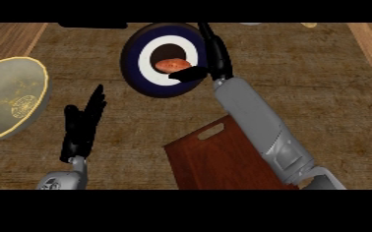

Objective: Pick the sweet potato from the tray and place it in the plate

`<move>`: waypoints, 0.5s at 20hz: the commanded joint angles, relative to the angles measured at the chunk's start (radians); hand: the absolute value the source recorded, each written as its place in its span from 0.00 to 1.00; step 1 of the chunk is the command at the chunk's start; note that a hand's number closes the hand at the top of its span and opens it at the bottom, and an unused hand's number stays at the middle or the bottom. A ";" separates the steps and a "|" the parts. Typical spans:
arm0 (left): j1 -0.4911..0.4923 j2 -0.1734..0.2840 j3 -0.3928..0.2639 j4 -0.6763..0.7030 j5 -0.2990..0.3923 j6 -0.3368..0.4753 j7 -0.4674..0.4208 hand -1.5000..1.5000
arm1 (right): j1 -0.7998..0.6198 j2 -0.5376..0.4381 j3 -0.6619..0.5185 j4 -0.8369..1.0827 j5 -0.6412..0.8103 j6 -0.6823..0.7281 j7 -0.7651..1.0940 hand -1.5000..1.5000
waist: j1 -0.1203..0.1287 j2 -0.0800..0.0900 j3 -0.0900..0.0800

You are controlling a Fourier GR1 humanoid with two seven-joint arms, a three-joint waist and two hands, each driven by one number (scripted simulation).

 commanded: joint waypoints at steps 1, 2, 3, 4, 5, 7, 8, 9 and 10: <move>-0.046 -0.012 0.016 0.064 -0.008 0.014 -0.022 0.50 | -0.015 0.000 0.003 0.082 -0.054 0.012 -0.129 0.00 | -0.002 0.001 -0.001; -0.048 0.006 0.016 0.027 0.001 -0.006 0.027 0.50 | -0.002 0.000 -0.015 0.113 -0.051 0.049 -0.162 0.00 | -0.005 0.000 0.000; 0.075 -0.004 -0.004 -0.046 0.014 -0.021 -0.031 0.50 | 0.003 0.000 0.010 0.112 -0.077 0.005 -0.160 0.00 | 0.009 -0.001 0.000; -0.014 0.013 0.029 0.032 0.018 -0.029 -0.020 0.50 | -0.021 0.000 0.072 0.074 -0.097 -0.005 -0.101 0.00 | 0.000 -0.002 -0.001; 0.007 0.009 0.005 -0.004 0.006 -0.029 -0.023 0.50 | -0.011 0.000 0.059 0.129 -0.129 -0.039 -0.177 0.00 | 0.024 0.005 0.000; -0.001 -0.017 -0.005 0.040 -0.016 -0.003 -0.023 0.50 | -0.043 0.000 0.074 0.147 -0.105 -0.032 -0.117 0.00 | 0.001 -0.001 -0.001; -0.032 -0.005 0.014 0.054 -0.003 -0.013 -0.021 0.50 | -0.063 0.000 0.066 0.167 -0.107 -0.039 -0.121 0.00 | 0.000 0.000 -0.001; 0.000 -0.003 0.003 0.013 0.003 -0.025 0.009 0.50 | -0.075 0.000 0.056 0.182 -0.125 -0.053 -0.108 0.00 | 0.007 0.000 0.000; -0.014 -0.036 -0.010 0.047 -0.031 0.021 -0.028 0.50 | -0.071 0.000 0.110 0.183 -0.134 -0.070 -0.075 0.00 | 0.017 0.003 -0.001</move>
